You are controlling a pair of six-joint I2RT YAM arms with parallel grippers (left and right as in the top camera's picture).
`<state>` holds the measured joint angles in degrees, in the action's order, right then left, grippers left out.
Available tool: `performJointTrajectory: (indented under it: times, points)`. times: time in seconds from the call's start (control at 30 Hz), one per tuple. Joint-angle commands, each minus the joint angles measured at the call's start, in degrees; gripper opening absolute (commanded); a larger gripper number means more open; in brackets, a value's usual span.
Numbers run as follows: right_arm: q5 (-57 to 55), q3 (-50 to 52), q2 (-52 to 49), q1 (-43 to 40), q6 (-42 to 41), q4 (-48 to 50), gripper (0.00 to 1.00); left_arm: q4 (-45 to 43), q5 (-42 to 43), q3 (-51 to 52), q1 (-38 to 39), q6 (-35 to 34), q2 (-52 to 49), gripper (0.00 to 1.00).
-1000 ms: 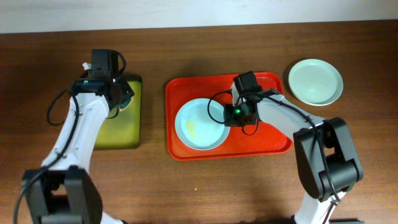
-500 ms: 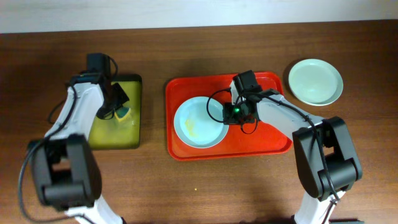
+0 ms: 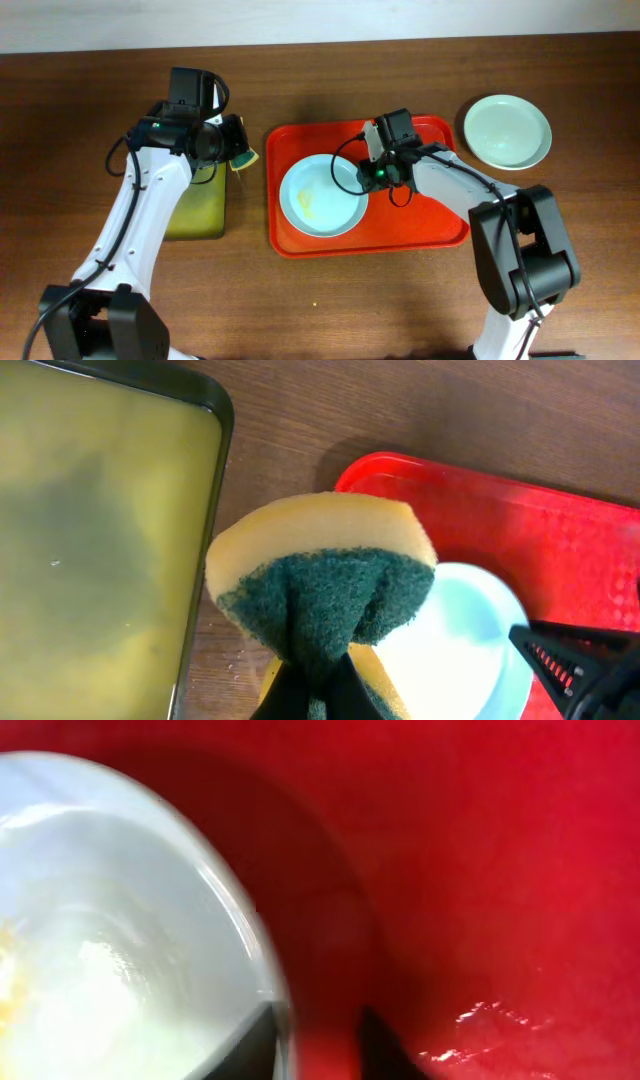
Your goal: Clean dirty plates on tray and stack at the side
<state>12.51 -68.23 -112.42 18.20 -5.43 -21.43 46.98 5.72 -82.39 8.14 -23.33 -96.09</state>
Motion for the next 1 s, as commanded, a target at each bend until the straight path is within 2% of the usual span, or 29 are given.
performJointTrajectory:
  times: [0.0,0.07,0.17,0.27,0.4,0.57,0.67,0.73,0.8,0.87,0.93,0.97]
  points:
    - [-0.87,0.17,-1.49,-0.15,-2.73,-2.97,0.04,0.04,2.25,-0.11,1.20,1.09,0.07,0.00]
    - [-0.02,0.17,-1.49,-0.15,-6.01,-5.38,0.04,0.02,2.23,-0.11,3.08,0.66,0.07,0.00]
    - [10.01,0.13,-1.46,0.20,-9.66,-6.91,0.04,-1.01,2.23,-0.11,6.71,-2.99,-0.20,0.00]
    - [6.51,0.13,-1.46,0.50,-16.11,-6.99,0.04,-2.93,2.03,-0.11,13.09,-5.86,-4.55,0.00]
    - [5.42,0.13,-1.46,0.44,-16.15,-6.97,0.04,-3.89,2.01,-0.11,18.40,-5.97,-12.66,0.00]
    - [4.59,0.13,-1.46,0.44,-16.31,-7.08,0.04,-6.36,-1.51,-0.11,19.08,-5.92,-20.35,0.00]
    - [4.57,0.13,-1.46,0.44,-16.28,-7.10,0.04,-5.77,-11.98,-0.11,19.06,-5.92,-23.93,0.00]
    - [3.06,0.13,-1.46,0.44,-16.26,-7.15,0.04,-1.97,-22.80,-0.66,18.82,-5.70,-23.67,0.00]
    - [3.06,0.13,-1.46,0.44,-16.26,-7.13,0.04,1.07,-25.03,-2.62,18.69,-5.73,-23.06,0.00]
    - [3.06,0.13,-1.46,0.44,-16.26,-7.13,0.04,3.76,-22.34,-6.78,18.75,-5.70,-21.35,0.00]
    - [3.06,0.13,-1.46,0.44,-16.26,-7.06,0.04,1.92,-2.27,-9.18,18.75,-4.24,-20.46,0.00]
    - [3.06,0.13,-1.46,0.44,-16.26,-6.91,0.04,0.52,3.76,-8.76,18.80,-4.24,-20.79,0.00]
